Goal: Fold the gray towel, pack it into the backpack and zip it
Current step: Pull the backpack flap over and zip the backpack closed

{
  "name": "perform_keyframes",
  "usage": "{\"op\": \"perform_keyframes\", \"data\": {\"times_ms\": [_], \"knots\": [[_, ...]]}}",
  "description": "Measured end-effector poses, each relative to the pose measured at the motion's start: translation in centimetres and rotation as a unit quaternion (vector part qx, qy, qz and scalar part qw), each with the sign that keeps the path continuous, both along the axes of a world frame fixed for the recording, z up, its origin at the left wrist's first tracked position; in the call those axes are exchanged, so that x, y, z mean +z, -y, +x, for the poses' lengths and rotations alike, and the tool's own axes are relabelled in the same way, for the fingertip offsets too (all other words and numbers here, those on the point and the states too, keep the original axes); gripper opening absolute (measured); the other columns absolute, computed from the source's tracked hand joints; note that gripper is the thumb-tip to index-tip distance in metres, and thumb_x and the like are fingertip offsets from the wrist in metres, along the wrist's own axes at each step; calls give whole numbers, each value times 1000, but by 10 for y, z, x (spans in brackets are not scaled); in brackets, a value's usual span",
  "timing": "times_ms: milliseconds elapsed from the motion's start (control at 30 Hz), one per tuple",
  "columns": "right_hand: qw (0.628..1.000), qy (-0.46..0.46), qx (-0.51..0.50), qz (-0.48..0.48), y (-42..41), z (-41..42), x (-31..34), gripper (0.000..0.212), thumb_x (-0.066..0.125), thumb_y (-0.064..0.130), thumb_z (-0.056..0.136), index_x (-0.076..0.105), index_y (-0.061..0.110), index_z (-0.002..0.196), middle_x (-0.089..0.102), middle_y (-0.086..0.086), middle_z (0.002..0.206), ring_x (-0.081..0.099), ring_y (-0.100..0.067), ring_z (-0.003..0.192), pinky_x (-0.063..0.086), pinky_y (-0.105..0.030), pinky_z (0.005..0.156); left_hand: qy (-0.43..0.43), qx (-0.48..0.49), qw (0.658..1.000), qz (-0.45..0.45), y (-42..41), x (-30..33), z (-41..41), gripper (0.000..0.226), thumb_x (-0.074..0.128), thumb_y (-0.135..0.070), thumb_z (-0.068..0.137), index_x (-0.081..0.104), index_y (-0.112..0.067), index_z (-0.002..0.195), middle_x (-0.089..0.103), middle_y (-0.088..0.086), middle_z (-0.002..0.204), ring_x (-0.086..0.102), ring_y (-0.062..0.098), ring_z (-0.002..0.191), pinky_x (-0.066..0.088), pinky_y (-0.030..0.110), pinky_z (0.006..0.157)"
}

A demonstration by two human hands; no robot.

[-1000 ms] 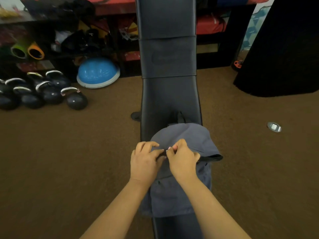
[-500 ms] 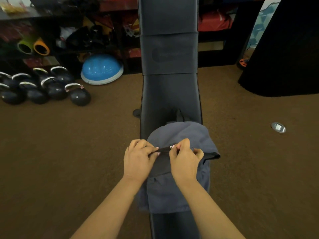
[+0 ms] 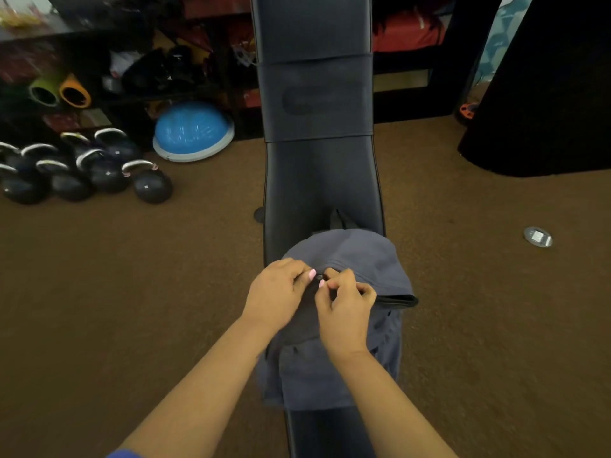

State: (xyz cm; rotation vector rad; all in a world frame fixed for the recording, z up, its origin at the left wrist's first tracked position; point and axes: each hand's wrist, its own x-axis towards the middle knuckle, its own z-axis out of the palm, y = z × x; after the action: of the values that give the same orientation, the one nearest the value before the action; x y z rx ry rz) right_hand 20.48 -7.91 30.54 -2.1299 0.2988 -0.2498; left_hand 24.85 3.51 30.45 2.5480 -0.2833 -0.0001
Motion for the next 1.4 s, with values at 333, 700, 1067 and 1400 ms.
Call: {"op": "perform_keyframes", "data": {"times_ms": [333, 700, 1067, 1400], "knots": [[997, 12, -46, -68, 4, 2, -8, 19, 62, 9, 86, 63, 5, 105, 69, -4, 86, 52, -13, 83, 22, -42, 115, 106, 16, 990, 89, 2, -11, -7, 40, 28, -34, 94, 57, -14, 73, 58, 2, 60, 55, 20, 53, 36, 27, 52], [986, 14, -159, -48, 53, 22, -14, 22, 58, 6, 84, 44, 19, 74, 54, 12, 67, 43, 2, 55, 21, -32, 98, 101, 11, 992, 79, -19, -18, -4, 53, 20, -45, 95, 57, -11, 79, 61, 7, 66, 57, 27, 56, 43, 36, 51], [977, -68, -195, 58, 93, 22, -22, 11, 51, 15, 93, 46, 13, 84, 47, 8, 59, 45, -7, 58, 21, -30, 93, 90, -51, 990, 98, 22, 2, 14, 43, 35, -53, 88, 59, -21, 103, 62, -3, 100, 59, 19, 90, 49, 36, 75], [977, -118, -105, 147, 133, 28, -31, 24, 60, 26, 89, 49, 19, 68, 55, 4, 65, 52, -16, 68, 42, -37, 69, 64, -196, 956, 207, 111, 13, 41, 31, 53, -41, 90, 65, -28, 115, 65, -3, 112, 54, 19, 108, 41, 33, 88]]}}
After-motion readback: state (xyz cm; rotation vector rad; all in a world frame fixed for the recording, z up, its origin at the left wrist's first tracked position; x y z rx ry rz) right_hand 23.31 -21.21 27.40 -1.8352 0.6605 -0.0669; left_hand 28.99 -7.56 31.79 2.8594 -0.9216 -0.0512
